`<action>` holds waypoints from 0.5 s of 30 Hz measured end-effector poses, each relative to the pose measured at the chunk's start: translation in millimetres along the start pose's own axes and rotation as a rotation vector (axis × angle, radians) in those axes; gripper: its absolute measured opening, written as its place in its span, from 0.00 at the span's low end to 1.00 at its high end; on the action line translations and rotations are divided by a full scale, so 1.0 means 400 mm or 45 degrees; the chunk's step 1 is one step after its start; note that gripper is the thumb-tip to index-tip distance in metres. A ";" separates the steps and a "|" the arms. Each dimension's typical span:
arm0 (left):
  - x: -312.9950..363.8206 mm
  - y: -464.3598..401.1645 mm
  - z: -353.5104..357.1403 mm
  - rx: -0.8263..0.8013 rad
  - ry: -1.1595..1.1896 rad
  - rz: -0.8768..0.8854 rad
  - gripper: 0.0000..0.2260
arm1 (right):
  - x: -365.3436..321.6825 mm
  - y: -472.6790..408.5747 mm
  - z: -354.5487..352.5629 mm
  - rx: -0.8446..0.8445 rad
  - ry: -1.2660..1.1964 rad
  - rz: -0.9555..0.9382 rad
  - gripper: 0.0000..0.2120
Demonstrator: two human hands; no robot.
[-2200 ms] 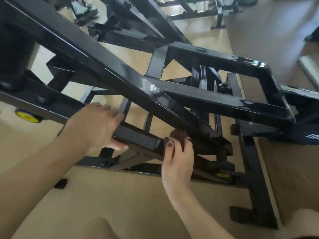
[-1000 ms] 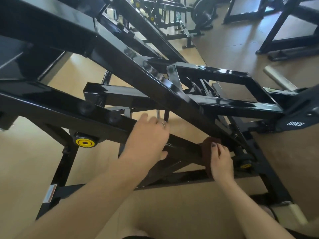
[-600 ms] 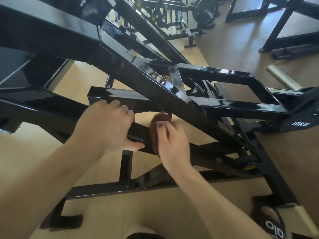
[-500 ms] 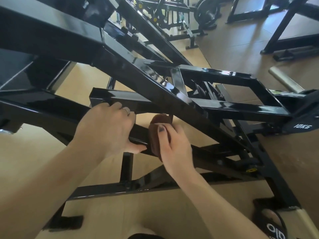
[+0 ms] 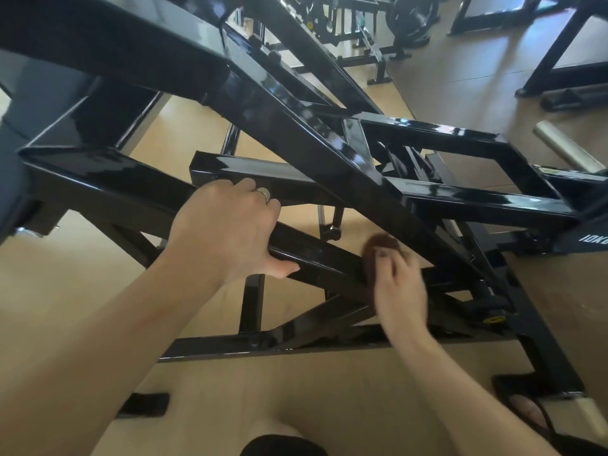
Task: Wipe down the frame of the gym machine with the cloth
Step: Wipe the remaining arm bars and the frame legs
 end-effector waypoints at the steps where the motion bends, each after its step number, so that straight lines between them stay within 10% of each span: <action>1: 0.001 0.000 0.001 0.005 -0.005 0.002 0.31 | -0.048 0.031 0.045 -0.079 -0.033 -0.091 0.11; 8: 0.002 0.006 -0.006 0.056 -0.013 0.002 0.32 | -0.102 0.071 0.108 -0.150 0.127 -0.787 0.15; 15: 0.004 0.010 -0.002 0.002 -0.008 -0.017 0.36 | 0.149 0.058 -0.029 0.442 -0.066 0.071 0.18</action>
Point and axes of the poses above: each hand's wrist, its own y-axis away from the middle knuckle, its own z-axis out of the palm, x = y × z, the point moved 2 cm from there along -y, towards the middle knuckle, and after that the axes turned 9 degrees about -y, right-handed, at the moved point
